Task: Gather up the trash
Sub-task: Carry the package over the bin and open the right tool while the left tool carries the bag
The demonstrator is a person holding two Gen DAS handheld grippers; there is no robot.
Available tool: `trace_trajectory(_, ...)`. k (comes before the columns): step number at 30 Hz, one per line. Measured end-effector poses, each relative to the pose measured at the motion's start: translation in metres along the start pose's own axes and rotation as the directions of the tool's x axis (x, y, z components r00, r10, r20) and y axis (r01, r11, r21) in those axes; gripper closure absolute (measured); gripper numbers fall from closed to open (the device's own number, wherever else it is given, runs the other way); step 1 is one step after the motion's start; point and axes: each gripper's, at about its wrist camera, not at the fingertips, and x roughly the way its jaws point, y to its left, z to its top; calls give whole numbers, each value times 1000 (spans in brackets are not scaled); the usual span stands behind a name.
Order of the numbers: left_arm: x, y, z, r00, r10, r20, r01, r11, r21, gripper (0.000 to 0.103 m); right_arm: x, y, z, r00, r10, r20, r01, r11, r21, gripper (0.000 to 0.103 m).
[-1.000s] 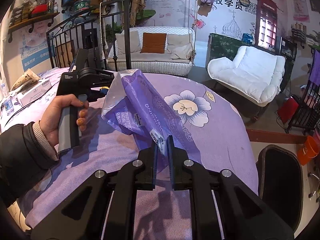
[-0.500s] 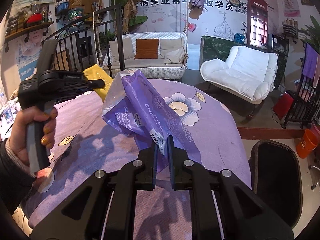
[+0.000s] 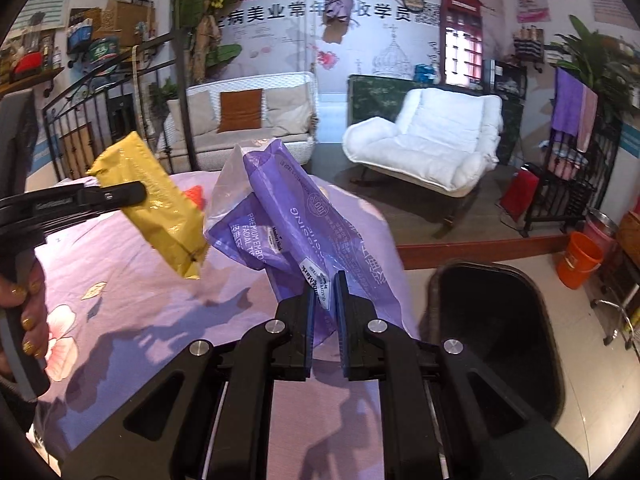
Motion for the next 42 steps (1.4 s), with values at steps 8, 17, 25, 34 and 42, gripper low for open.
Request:
trace_trajectory(8,19,-46,-6,994,-103,-21,104,992,64,97,2,-60,-5,982,-183,-42,185,982,43,92)
trace_trajectory(17,41,-82,-12,980,-191,-61,197,973,121,97,41,-135,-34,941,-256,-222,295,941,167,92)
trace_trajectory(25,58,-111,-21,965,-239,-107,254,953,165,97,80,-165,-68,905,-237,-352,331,913,237,92)
trace_trajectory(34,84,-135,-34,946,-265,-186,297,940,171,97,79,-169,-81,909,-253,-332,348,899,267,45)
trace_trajectory(42,108,-160,-41,924,-293,-247,339,925,170,97,26,-176,-82,906,-353,-234,412,860,300,32)
